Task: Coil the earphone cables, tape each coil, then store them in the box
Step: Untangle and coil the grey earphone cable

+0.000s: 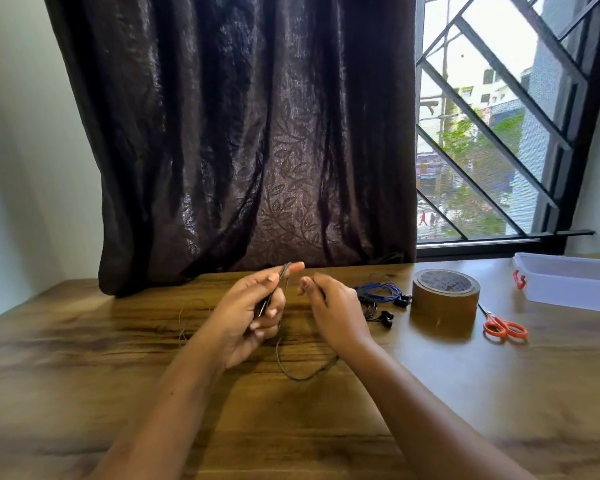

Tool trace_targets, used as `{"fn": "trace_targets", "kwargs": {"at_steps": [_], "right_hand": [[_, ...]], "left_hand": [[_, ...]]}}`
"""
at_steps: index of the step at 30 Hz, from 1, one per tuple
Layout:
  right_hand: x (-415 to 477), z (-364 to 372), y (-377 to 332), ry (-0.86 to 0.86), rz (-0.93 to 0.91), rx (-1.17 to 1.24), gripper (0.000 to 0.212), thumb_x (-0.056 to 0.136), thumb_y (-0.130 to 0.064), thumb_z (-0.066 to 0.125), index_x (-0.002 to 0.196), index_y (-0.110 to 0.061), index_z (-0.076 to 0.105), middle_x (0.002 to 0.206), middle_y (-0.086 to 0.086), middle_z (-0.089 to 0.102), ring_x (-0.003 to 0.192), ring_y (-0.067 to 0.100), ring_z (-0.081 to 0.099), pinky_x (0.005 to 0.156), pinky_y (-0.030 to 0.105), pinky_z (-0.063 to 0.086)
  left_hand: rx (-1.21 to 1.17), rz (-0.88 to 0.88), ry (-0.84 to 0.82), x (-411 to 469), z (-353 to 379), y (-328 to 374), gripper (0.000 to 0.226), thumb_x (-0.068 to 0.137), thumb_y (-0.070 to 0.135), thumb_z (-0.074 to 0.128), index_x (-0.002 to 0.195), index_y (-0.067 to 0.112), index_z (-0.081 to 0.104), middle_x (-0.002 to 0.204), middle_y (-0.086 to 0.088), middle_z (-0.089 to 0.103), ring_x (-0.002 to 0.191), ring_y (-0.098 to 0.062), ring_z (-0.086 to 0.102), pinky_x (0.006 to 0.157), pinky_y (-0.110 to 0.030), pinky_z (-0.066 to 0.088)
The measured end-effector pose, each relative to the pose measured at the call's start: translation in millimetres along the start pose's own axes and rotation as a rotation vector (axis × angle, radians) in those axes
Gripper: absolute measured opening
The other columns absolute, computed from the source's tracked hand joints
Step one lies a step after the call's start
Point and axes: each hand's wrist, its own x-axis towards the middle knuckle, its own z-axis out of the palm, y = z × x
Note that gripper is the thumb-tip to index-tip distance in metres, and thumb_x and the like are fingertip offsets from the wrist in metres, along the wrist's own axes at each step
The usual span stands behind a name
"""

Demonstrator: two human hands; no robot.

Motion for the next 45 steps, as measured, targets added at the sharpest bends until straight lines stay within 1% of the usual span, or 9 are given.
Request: {"fn": "trace_targets", "kwargs": {"at_steps": [6, 11, 15, 20, 24, 28, 32, 35, 45], "right_hand": [[-14.9, 16.3, -14.1, -0.341, -0.050, -0.152, 0.020, 0.099, -0.024, 0.039, 0.099, -0.021, 0.059, 0.088, -0.003, 0.067, 0.073, 0.016, 0.063, 0.062, 0.032, 0.053], [-21.9, 22.5, -31.7, -0.560, -0.118, -0.188, 0.018, 0.102, -0.034, 0.036, 0.097, -0.029, 0.052, 0.088, -0.004, 0.061, 0.070, 0.012, 0.054, 0.061, 0.029, 0.041], [-26.0, 21.2, -38.4, -0.601, -0.220, -0.321, 0.023, 0.102, -0.032, 0.035, 0.106, -0.023, 0.056, 0.096, 0.002, 0.065, 0.073, 0.018, 0.055, 0.059, 0.028, 0.037], [-20.0, 10.6, -30.3, -0.390, -0.288, -0.471, 0.020, 0.102, -0.031, 0.038, 0.105, -0.021, 0.054, 0.089, -0.003, 0.066, 0.075, 0.020, 0.063, 0.061, 0.031, 0.046], [-14.4, -1.5, -20.7, -0.233, -0.280, -0.555, 0.020, 0.103, -0.030, 0.034, 0.103, -0.020, 0.052, 0.086, -0.002, 0.065, 0.073, 0.021, 0.063, 0.057, 0.030, 0.037], [-11.1, -7.6, -16.2, -0.123, -0.239, -0.554, 0.018, 0.104, -0.030, 0.033, 0.104, -0.022, 0.049, 0.088, -0.002, 0.066, 0.073, 0.023, 0.063, 0.057, 0.031, 0.036], [-9.2, -16.5, -11.9, -0.051, -0.157, -0.505, 0.019, 0.103, -0.031, 0.029, 0.095, -0.023, 0.044, 0.083, -0.004, 0.061, 0.071, 0.025, 0.059, 0.056, 0.032, 0.032], [-10.2, -18.2, -9.2, -0.053, -0.115, -0.480, 0.018, 0.102, -0.029, 0.029, 0.092, -0.023, 0.043, 0.083, -0.005, 0.060, 0.073, 0.026, 0.058, 0.056, 0.033, 0.030], [-9.1, -10.1, -3.8, -0.145, 0.021, -0.415, 0.018, 0.103, -0.025, 0.031, 0.099, -0.020, 0.048, 0.081, -0.003, 0.057, 0.078, 0.027, 0.059, 0.059, 0.035, 0.040]], "left_hand": [[-0.253, 0.163, 0.190, 1.4, 2.8, 2.1, 0.034, 0.100, 0.017, 0.034, 0.131, 0.010, 0.047, 0.051, 0.001, 0.054, 0.042, -0.009, 0.054, 0.044, -0.021, 0.050], [-0.212, 0.339, 0.356, 8.6, -12.6, 1.5, 0.037, 0.103, 0.017, 0.029, 0.139, 0.012, 0.033, 0.080, -0.008, 0.074, 0.078, -0.019, 0.072, 0.075, -0.029, 0.059], [0.426, 0.381, 0.421, 10.8, -33.8, -6.8, 0.055, 0.103, 0.015, 0.029, 0.152, 0.020, 0.004, 0.088, 0.000, 0.075, 0.093, -0.017, 0.069, 0.098, -0.041, 0.047], [1.224, 0.235, 0.287, 1.9, -42.9, -15.2, 0.061, 0.099, 0.019, 0.040, 0.151, 0.025, 0.009, 0.126, -0.002, 0.060, 0.107, -0.008, 0.058, 0.090, -0.017, 0.039], [1.194, 0.140, 0.222, 2.0, -30.8, -16.0, 0.046, 0.099, 0.022, 0.042, 0.144, 0.029, 0.035, 0.105, -0.001, 0.066, 0.081, -0.004, 0.063, 0.081, -0.021, 0.047], [1.153, 0.105, 0.226, 4.5, -28.4, -12.2, 0.039, 0.099, 0.027, 0.040, 0.138, 0.030, 0.044, 0.106, 0.001, 0.065, 0.085, -0.002, 0.061, 0.091, -0.032, 0.047], [1.042, 0.065, 0.117, 2.5, -12.6, -8.4, 0.029, 0.099, 0.021, 0.040, 0.118, 0.026, 0.062, 0.070, 0.009, 0.068, 0.071, -0.003, 0.066, 0.080, -0.029, 0.047], [0.802, 0.027, -0.025, 1.4, 4.3, -6.7, 0.033, 0.100, 0.009, 0.034, 0.110, 0.017, 0.064, 0.040, 0.009, 0.045, 0.040, -0.008, 0.051, 0.062, -0.030, 0.047], [-0.042, 0.008, 0.008, -5.3, 10.4, -2.3, 0.044, 0.099, 0.015, 0.023, 0.121, 0.007, 0.061, 0.039, 0.001, 0.033, 0.036, -0.013, 0.038, 0.088, -0.050, 0.049]]}}
